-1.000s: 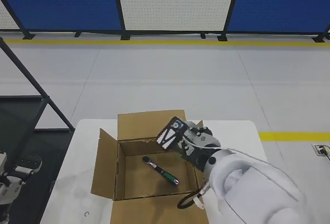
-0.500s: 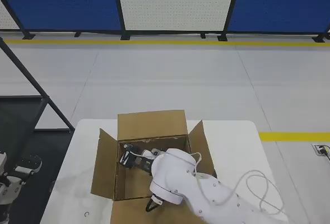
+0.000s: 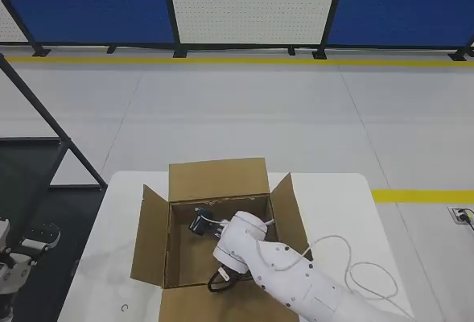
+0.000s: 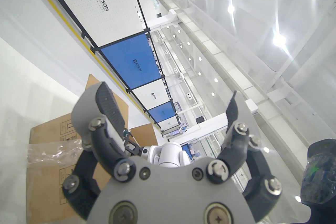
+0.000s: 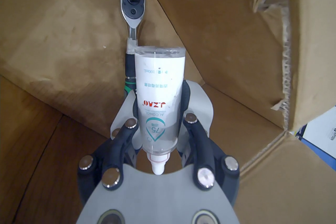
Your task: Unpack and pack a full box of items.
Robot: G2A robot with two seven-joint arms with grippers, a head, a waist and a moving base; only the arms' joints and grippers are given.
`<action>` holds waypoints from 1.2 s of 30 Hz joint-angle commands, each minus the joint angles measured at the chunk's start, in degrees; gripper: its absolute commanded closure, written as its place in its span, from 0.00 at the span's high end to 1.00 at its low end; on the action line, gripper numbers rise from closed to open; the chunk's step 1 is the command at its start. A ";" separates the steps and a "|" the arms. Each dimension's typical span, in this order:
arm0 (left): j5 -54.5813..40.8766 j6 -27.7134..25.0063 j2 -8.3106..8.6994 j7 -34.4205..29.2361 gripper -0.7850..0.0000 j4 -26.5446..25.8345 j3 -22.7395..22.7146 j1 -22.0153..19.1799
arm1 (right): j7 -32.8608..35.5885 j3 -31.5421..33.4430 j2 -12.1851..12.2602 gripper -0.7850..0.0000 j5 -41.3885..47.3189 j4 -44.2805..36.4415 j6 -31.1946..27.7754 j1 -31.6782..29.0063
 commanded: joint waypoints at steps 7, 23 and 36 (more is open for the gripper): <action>0.00 0.00 0.00 0.00 1.00 0.00 0.00 0.00 | -4.58 -1.00 -2.93 0.00 0.44 10.34 0.16 1.64; 0.00 0.00 0.00 0.00 1.00 0.00 0.00 0.00 | -8.53 -1.42 -7.81 0.29 0.97 20.74 -0.44 4.15; 0.00 0.00 0.00 0.00 1.00 0.00 0.00 0.00 | -7.35 1.61 -7.86 0.37 -0.99 19.17 0.76 3.62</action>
